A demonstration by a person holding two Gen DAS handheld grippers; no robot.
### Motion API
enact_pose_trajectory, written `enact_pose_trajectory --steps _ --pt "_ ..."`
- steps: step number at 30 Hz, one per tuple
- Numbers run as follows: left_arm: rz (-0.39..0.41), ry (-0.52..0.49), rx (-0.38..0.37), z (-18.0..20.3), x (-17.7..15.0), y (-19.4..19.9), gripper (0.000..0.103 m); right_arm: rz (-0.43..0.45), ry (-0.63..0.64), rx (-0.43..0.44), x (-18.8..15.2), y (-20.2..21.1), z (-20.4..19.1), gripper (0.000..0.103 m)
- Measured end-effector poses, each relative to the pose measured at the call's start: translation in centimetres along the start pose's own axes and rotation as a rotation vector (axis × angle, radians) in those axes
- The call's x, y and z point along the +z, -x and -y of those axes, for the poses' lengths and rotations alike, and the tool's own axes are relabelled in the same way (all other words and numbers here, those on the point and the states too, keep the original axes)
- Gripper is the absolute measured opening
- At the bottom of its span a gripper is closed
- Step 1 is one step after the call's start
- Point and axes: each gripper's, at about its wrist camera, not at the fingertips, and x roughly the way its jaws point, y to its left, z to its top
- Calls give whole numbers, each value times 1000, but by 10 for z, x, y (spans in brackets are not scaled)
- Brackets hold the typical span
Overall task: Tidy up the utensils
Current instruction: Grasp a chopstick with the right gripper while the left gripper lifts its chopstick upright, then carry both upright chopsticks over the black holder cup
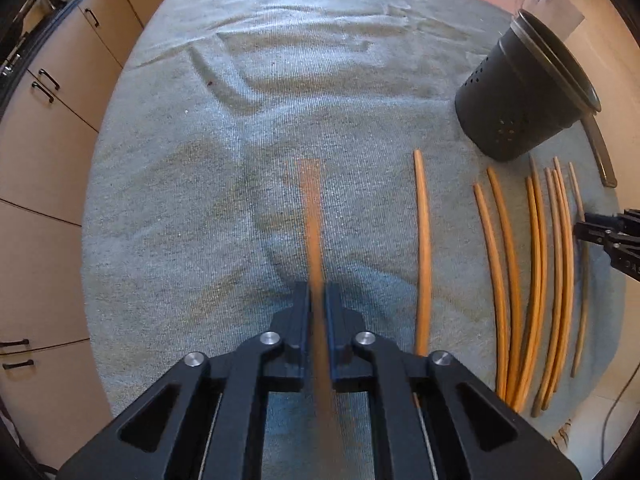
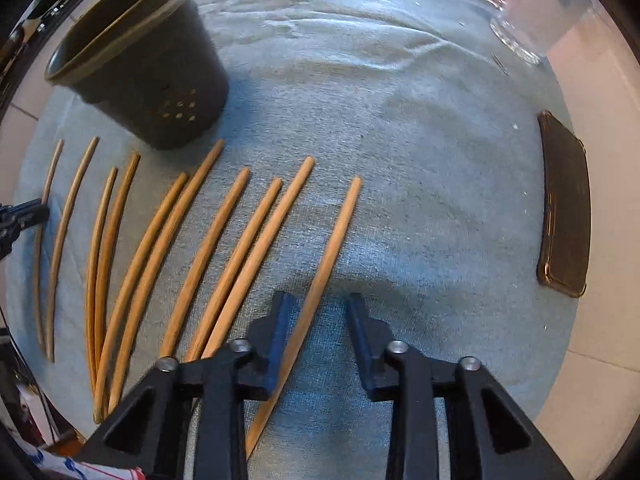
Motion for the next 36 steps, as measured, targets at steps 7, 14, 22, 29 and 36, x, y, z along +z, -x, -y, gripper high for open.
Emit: enact_pose_trajectory --steps 7,14,22,29,36 --pt "175 76 -70 -1 -35 36 6 171 0 58 -33 21 -8 6" --pt "341 118 -78 5 -80 84 6 341 -61 183 -87 53 -1 6" --pt "460 96 -64 30 -113 119 7 455 -80 233 -119 61 1 7" --pt "583 69 -45 49 -130 155 7 595 -62 245 -138 100 -9 7" --pt "703 55 -90 63 -131 185 7 706 -72 249 -140 131 -9 7"
